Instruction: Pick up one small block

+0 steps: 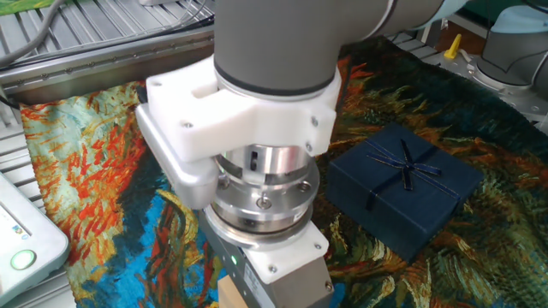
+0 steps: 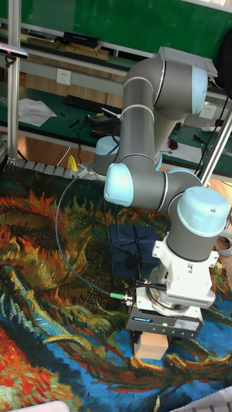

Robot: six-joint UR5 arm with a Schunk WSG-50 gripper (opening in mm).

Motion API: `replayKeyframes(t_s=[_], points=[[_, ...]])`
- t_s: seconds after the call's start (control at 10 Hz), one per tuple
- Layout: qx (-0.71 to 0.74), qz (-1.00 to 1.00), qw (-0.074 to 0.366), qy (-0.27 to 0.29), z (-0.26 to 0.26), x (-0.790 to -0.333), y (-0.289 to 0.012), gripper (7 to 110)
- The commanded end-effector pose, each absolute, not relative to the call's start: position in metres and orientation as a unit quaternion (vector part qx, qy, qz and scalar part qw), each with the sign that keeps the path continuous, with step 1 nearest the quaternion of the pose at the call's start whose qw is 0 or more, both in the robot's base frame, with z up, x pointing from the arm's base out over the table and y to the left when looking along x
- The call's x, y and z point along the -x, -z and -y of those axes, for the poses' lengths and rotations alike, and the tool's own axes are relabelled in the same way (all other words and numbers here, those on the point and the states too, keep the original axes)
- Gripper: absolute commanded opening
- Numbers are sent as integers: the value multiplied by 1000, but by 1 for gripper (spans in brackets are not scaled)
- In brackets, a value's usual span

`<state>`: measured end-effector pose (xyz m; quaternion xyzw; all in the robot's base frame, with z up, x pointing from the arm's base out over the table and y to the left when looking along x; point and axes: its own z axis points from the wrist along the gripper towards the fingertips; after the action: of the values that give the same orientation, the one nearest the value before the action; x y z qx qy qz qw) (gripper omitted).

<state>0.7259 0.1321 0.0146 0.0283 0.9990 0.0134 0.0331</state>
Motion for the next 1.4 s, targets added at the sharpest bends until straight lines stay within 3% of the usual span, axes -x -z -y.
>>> replayKeyframes(t_s=[0.0, 0.3, 0.4, 0.7, 0.8, 1.0, 1.3], points=[[-32, -999, 28, -10, -129, -723, -15, 66], [-21, -1000, 21, 2, -124, -718, -14, 66], [-22, -1000, 21, 4, -123, -717, -15, 44], [-42, -999, 21, -7, -129, -717, -23, 44], [-49, -999, 22, -10, -130, -718, -25, 7], [-59, -998, 21, -19, -129, -722, -39, 7], [-45, -998, 28, -28, -108, -737, -84, 7]])
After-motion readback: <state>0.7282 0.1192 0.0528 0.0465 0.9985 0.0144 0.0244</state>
